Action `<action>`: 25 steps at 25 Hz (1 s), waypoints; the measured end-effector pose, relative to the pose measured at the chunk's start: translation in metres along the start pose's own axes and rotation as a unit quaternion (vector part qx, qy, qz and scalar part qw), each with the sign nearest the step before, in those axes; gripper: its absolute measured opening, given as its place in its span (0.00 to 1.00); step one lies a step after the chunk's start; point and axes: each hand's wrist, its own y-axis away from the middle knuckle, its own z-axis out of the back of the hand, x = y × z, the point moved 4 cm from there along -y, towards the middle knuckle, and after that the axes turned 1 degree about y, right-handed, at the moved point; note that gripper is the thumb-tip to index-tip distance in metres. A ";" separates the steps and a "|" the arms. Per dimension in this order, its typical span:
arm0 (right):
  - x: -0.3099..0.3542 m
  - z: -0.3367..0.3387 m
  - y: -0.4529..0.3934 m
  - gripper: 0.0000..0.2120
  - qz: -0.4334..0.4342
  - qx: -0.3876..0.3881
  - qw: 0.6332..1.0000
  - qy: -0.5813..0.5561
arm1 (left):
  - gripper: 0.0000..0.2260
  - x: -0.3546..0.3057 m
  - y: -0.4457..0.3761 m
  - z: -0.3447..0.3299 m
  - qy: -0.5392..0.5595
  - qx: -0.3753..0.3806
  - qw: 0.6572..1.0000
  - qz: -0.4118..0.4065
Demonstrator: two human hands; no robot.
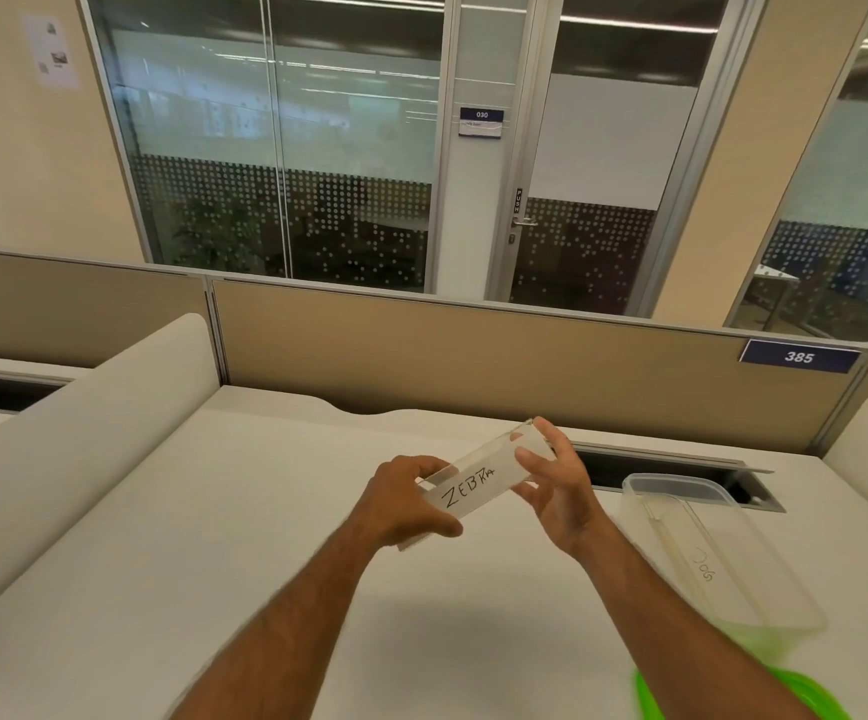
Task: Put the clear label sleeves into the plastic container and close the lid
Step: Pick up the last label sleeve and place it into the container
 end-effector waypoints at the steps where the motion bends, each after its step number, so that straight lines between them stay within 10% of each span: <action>1: 0.002 0.003 -0.001 0.35 0.008 -0.007 1.000 0.003 | 0.34 0.000 -0.001 0.003 -0.018 0.003 1.000 -0.008; 17: 0.006 0.023 0.000 0.20 0.010 -0.010 1.000 0.007 | 0.31 -0.017 -0.005 0.031 -0.090 -0.074 0.990 -0.083; 22: 0.028 0.024 -0.006 0.25 0.013 0.001 0.974 0.224 | 0.32 -0.013 -0.005 0.028 -0.140 -0.055 0.986 -0.079; 25: 0.040 0.012 -0.009 0.26 0.035 0.071 0.868 0.491 | 0.31 -0.011 -0.003 0.018 -0.157 -0.038 0.983 -0.082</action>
